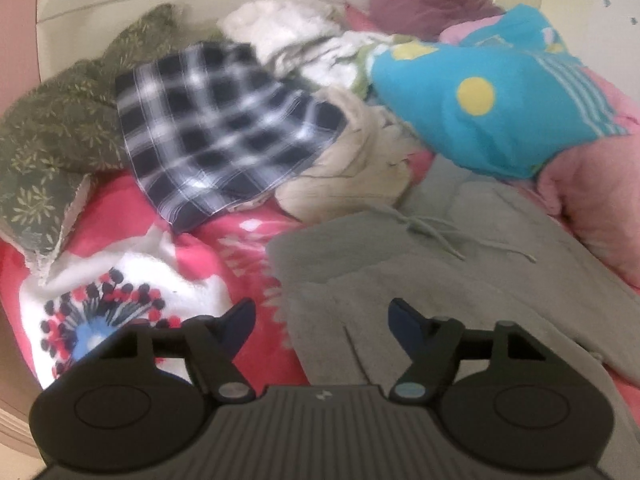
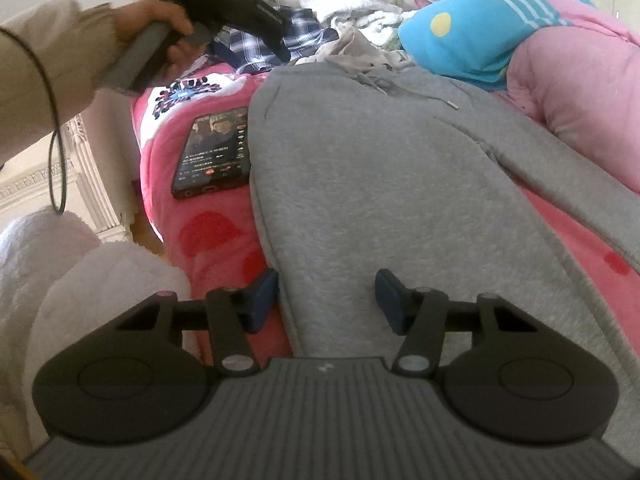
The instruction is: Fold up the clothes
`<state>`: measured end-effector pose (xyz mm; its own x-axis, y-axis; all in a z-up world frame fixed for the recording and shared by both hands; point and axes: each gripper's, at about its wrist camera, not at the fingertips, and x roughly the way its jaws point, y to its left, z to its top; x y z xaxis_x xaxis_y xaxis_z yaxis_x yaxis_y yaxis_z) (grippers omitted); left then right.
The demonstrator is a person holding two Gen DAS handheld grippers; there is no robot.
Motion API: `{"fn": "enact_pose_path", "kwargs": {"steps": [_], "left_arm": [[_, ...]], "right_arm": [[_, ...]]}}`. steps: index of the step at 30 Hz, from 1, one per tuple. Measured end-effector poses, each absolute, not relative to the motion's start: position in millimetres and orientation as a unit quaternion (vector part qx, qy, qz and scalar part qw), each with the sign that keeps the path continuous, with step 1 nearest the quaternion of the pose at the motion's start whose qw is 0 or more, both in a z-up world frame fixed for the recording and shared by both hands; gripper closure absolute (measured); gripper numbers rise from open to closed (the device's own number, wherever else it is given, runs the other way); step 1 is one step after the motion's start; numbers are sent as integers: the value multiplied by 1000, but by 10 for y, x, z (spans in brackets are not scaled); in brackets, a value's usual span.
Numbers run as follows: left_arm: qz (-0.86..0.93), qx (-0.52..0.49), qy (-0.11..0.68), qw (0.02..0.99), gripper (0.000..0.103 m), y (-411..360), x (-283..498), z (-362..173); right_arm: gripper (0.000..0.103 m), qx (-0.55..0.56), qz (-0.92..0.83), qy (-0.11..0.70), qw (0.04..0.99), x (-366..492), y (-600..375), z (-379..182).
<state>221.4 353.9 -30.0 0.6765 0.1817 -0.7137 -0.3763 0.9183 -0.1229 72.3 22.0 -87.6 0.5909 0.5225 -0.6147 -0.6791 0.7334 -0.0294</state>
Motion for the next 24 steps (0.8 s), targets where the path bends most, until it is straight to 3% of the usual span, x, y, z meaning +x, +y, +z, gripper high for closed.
{"fn": "enact_pose_path", "kwargs": {"steps": [6,10,16,24], "left_arm": [[148,-145,388,898,46,3654,2321,-379],[142,-158,405,889,66,3684,2371,-459],[143,-169,410,885,94,3682,2436,-450],[129,-173,386,897,100,3538,2499,-262]], "right_arm": [[79,-143,327,286,889,698,165,-823],[95,-147,318,269,897,685,154,-778],[98,-125,287,228,922,735,5,-587],[99,-111,239,166,950,969,-222,-335]]}}
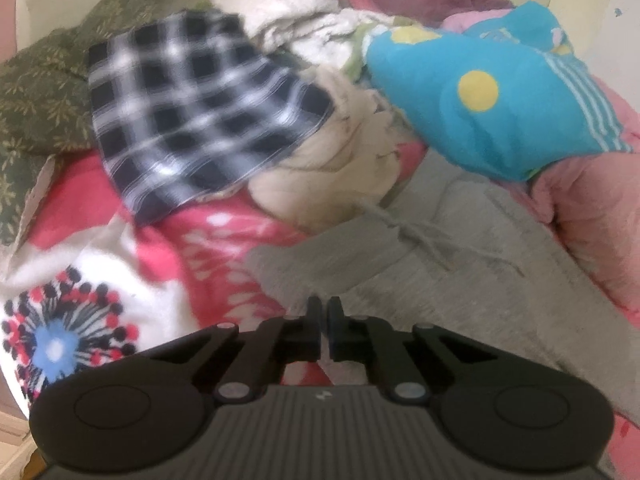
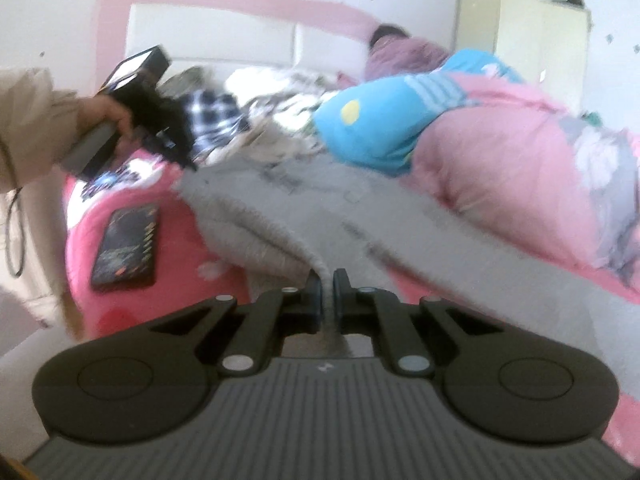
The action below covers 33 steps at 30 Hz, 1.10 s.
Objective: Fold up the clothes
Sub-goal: 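Pinch the grey sweatshirt edge with the right gripper and lift it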
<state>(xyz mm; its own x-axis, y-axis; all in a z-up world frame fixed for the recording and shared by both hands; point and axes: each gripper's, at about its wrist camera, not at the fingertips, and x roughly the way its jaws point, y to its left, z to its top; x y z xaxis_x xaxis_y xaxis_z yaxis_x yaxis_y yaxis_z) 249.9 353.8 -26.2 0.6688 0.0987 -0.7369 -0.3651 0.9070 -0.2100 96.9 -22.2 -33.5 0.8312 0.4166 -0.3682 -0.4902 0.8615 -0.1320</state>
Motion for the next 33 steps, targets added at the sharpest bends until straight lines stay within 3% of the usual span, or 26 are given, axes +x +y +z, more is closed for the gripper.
{"fn": "enact_pose_path", "kwargs": {"steps": [17,26,33], "left_arm": [[128,-173,324,921,101,3224,2755,15],[92,-149,293,940,101,2849,3425,331],[84,-119,280,949,101,2586,4109,283]], "right_arm": [[99,-78,196,120,970,1427,-552,-210],[99,-99,144,63,983,1976,-773,62],[99,-108,111,70,986,2671,-980,126]]}}
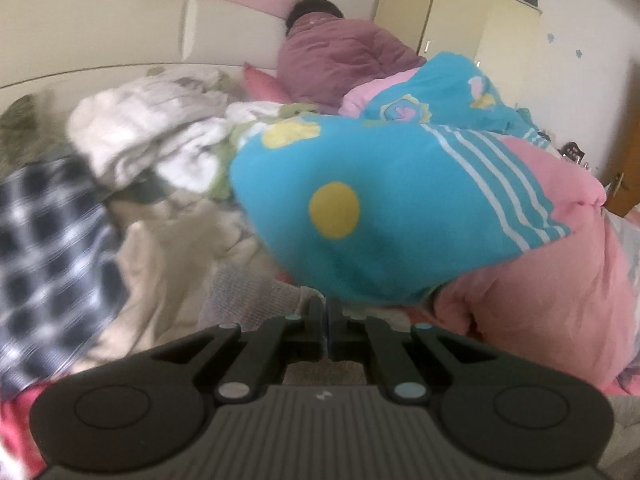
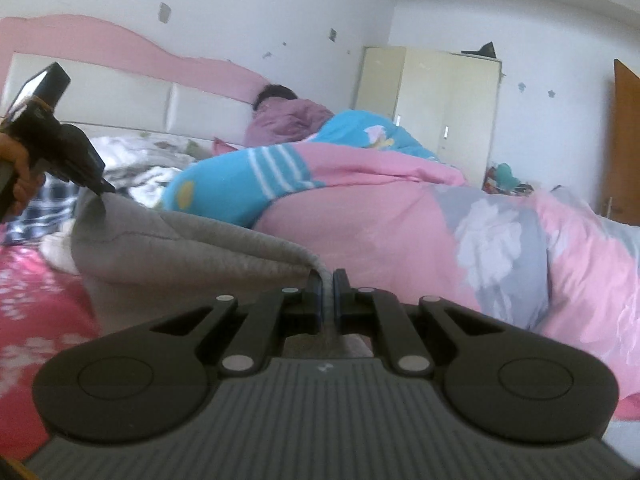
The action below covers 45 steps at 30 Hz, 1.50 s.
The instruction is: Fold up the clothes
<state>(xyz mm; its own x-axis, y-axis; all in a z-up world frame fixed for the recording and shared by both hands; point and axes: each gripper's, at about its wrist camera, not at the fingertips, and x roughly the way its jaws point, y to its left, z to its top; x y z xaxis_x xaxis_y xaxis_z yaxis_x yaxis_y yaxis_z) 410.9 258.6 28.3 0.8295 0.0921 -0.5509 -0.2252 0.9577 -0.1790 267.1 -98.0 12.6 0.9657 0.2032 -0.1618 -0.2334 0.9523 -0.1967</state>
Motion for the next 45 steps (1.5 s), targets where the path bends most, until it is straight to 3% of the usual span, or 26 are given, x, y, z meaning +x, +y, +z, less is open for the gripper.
{"fn": "enact_pose_path", "kwargs": {"steps": [9,12,14,16,25,30,32,35,40,45], "left_arm": [[63,-104,314,942,99,2479,4749,-221],[56,-115,320,939,82,2544,4780,-348],[64,-120,315,939,55,2599,4708,-363],[82,-112,309,941,48,2651,4597,-327],[82,-257,381,884,45,3308,3940,-154],[77,-289,397,868,44,3431,3610,-3],[75,-301,403,861,44,3443,3488,43],[67,-318,407,853,44,3398,3356,70],[55,-345,412,841,43,3270,3195,-43],[52,-385,406,827,43,3199,3206,-330]], "right_arm": [[99,-96,83,124,984,3425,-1111,-259],[99,-87,79,152,981,3627,-1166,-459],[99,-71,80,176,978,3742,-1217,-600],[99,-55,81,200,975,3857,-1268,-741],[96,16,93,247,965,3989,-1391,-952],[77,81,108,225,965,3706,-1460,-722],[60,119,129,202,964,3441,-1486,-545],[45,183,187,190,946,3019,-1513,-396],[40,282,217,264,896,2486,-1539,-601],[39,351,137,322,869,2178,-1615,-1013]]}}
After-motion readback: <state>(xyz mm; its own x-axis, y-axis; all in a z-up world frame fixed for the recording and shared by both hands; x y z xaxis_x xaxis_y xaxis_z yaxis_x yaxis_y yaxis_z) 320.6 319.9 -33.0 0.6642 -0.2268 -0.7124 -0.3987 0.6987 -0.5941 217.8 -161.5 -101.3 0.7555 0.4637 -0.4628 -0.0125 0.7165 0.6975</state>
